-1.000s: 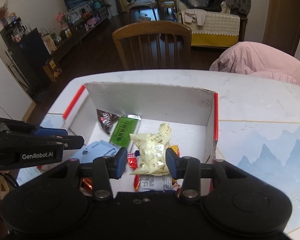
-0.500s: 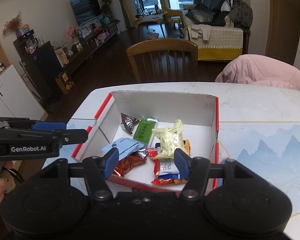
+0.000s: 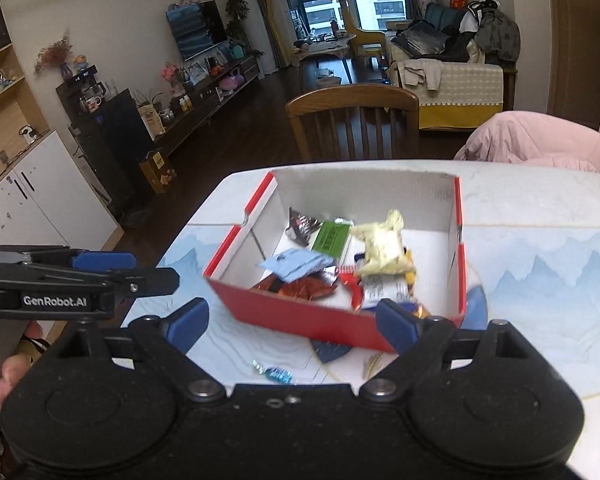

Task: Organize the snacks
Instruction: 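Move both tools back toward the remaining snacks on the table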

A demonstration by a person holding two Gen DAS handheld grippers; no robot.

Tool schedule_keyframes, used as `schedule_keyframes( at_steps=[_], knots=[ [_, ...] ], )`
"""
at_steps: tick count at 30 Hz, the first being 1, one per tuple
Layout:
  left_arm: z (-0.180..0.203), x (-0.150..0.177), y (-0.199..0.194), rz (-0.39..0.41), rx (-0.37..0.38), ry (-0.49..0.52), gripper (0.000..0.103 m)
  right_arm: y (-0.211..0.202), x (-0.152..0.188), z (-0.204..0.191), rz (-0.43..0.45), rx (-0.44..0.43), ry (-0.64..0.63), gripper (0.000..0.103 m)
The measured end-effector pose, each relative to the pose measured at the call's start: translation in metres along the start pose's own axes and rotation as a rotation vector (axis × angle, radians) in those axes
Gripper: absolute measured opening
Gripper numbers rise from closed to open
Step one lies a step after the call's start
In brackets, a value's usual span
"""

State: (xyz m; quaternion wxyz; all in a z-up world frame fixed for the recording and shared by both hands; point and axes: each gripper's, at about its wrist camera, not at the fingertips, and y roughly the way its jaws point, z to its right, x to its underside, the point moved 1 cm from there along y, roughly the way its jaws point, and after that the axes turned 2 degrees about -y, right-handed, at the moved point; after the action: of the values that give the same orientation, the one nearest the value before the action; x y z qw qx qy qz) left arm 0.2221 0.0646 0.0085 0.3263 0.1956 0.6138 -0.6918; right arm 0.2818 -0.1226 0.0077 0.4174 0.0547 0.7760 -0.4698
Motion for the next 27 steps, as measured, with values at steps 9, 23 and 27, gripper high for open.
schedule_keyframes(
  at_steps=[9,23,27],
  knots=[
    [-0.013,0.037,-0.018,-0.005,-0.005,-0.030,0.077,-0.006,0.035,-0.016,-0.018,-0.006,-0.047,0.100],
    [-0.037,0.100,0.011,-0.157,-0.075,-0.158,0.078,0.018,0.108,-0.029,-0.151,-0.017,-0.196,0.100],
    [-0.044,0.107,0.029,-0.252,-0.066,-0.244,0.078,0.028,0.119,-0.026,-0.205,-0.030,-0.198,0.097]
  ],
)
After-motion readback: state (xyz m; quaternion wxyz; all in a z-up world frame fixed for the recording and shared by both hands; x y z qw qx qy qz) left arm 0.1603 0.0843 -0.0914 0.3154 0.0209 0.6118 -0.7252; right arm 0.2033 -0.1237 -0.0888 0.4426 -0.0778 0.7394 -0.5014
